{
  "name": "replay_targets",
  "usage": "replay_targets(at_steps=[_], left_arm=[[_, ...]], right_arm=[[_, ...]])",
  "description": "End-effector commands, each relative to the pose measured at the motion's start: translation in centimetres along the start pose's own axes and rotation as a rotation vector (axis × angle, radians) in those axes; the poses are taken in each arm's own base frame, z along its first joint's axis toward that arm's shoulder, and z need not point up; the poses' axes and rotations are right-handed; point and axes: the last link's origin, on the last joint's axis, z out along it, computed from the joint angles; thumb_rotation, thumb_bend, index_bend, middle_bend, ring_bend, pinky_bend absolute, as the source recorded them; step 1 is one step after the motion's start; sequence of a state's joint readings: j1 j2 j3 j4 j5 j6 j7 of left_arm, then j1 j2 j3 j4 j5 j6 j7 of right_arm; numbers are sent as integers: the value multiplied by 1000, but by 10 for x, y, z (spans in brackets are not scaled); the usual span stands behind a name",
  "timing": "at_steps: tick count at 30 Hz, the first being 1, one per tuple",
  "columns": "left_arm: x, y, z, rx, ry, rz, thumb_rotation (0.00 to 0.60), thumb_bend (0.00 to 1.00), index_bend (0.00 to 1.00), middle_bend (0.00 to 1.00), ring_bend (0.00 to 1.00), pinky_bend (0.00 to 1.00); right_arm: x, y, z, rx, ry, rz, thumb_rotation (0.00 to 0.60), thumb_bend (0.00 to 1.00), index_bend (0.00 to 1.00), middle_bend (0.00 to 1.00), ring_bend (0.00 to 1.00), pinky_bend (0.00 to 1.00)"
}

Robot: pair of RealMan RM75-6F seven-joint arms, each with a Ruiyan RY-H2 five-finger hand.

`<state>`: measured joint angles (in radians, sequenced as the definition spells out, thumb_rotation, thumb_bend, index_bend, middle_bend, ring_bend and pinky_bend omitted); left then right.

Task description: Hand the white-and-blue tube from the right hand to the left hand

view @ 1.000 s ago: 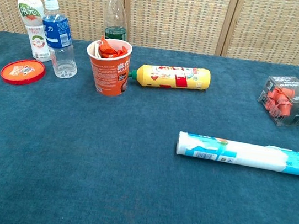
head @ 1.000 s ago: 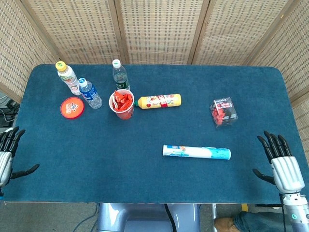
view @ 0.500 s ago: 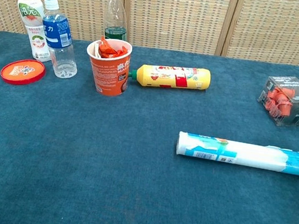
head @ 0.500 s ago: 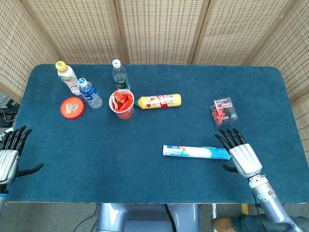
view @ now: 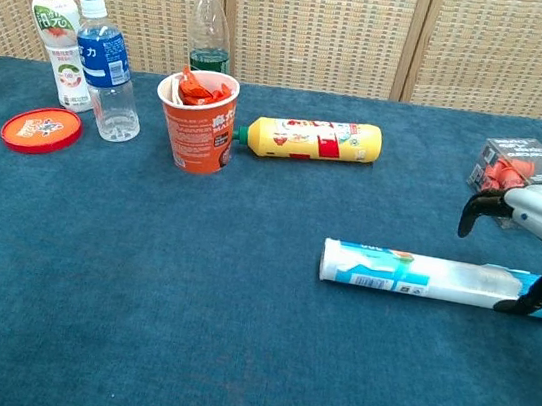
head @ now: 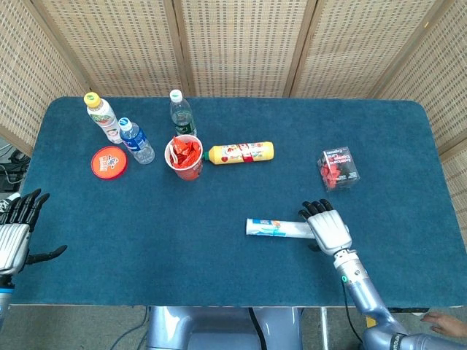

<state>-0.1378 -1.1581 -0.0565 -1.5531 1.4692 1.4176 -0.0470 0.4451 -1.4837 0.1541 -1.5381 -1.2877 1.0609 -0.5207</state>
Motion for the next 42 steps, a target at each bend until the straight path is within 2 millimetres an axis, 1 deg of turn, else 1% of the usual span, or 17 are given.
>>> replay_targets(at_steps=[1,8,11,15,17,19,21,22,24,25,26,28,31,36,39,42], left_arm=[[0,-1,1,1,-3,-2,600,0,0,0,0,0],[0,-2,3,8,-11,-6,600,0,0,0,0,0],[-1,-3,4,11,-16,-6,600,0,0,0,0,0],[-1,-3,5,11,-16,-6,600,0,0,0,0,0],[-1,-3,5,12,-18,-6,600,0,0,0,0,0],[-1,-3,5,13,-18,-6,600,0,0,0,0,0],[-1,-3,5,14,-19,-7,600,0,0,0,0,0],[-1,-3,5,14,-19,-7,600,0,0,0,0,0],[-1,-3,6,13,-19,-8,600,0,0,0,0,0],[-1,-3,6,13,-20,-8,600,0,0,0,0,0],[-1,-3,6,13,-20,-8,600,0,0,0,0,0],[-1,-3,6,14,-21,-9,600,0,0,0,0,0],[-1,-4,7,15,-23,-9,600,0,0,0,0,0],[-2,-3,8,12,-28,-5,600,0,0,0,0,0],[-2,1,11,0,-28,2,600,0,0,0,0,0],[2,8,19,-29,-9,10,600,0,0,0,0,0]], right_arm=[[-8,-3,10,-23,-18,-16,600,107,355,292,252,222],[-26,-2,23,-79,-86,-31,600,142,356,292,255,225],[-30,2,29,-102,-97,-41,600,192,359,295,259,225],[-32,5,31,-116,-114,-52,600,264,361,299,266,226],[-32,6,31,-121,-123,-56,600,305,371,314,284,230],[-33,9,31,-128,-131,-67,600,369,421,373,355,279],[-33,11,31,-136,-139,-85,600,452,490,455,457,387],[-33,12,31,-137,-141,-90,600,519,536,509,524,470],[-31,14,31,-141,-136,-103,600,631,606,585,612,585],[-29,14,31,-141,-128,-101,600,682,631,612,643,623],[-28,14,30,-139,-119,-98,600,711,646,626,661,648],[-22,14,27,-121,-100,-96,600,731,656,637,678,679],[-13,13,20,-80,-71,-93,600,735,666,646,693,721],[6,3,11,-2,-26,-70,600,737,675,655,697,731],[20,-8,9,56,0,-77,600,736,675,655,699,731],[35,-22,11,94,25,-95,600,735,675,655,701,731]])
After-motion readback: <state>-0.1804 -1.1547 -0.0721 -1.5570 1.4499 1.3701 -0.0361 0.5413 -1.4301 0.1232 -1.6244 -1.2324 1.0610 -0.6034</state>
